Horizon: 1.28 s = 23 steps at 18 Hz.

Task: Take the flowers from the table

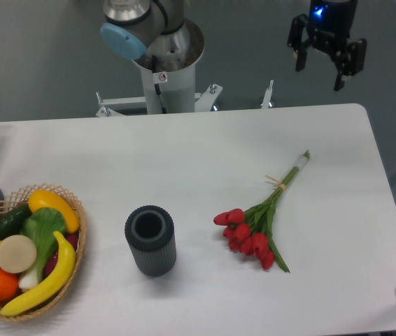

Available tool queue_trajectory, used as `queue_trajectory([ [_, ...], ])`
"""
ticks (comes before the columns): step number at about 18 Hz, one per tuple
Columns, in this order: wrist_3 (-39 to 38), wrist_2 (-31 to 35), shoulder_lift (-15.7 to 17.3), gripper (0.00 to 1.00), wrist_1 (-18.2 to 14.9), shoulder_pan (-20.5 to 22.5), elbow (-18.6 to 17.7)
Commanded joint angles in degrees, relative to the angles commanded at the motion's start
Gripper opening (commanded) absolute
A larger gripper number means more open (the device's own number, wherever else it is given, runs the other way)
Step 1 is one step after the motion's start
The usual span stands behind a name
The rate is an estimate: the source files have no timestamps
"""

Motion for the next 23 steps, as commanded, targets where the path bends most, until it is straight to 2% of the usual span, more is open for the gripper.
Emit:
queue_trajectory([
  [7, -11.1, -3.1, -0.7, 1.00, 0.3, -0.6, -0.3],
  [14, -20.3, -5.4, -4.6, 1.00, 0.4, -4.8, -0.5],
  [16, -23.1, -4.8, -6.1, 1.00, 1.7, -5.9, -0.6],
  [21, -23.3, -4.5, -9.1, 1.00, 2.3, -7.3, -1.1],
  [23, -23.6, -2.4, -10.5, 1.00, 2.3, -7.6, -0.8],
])
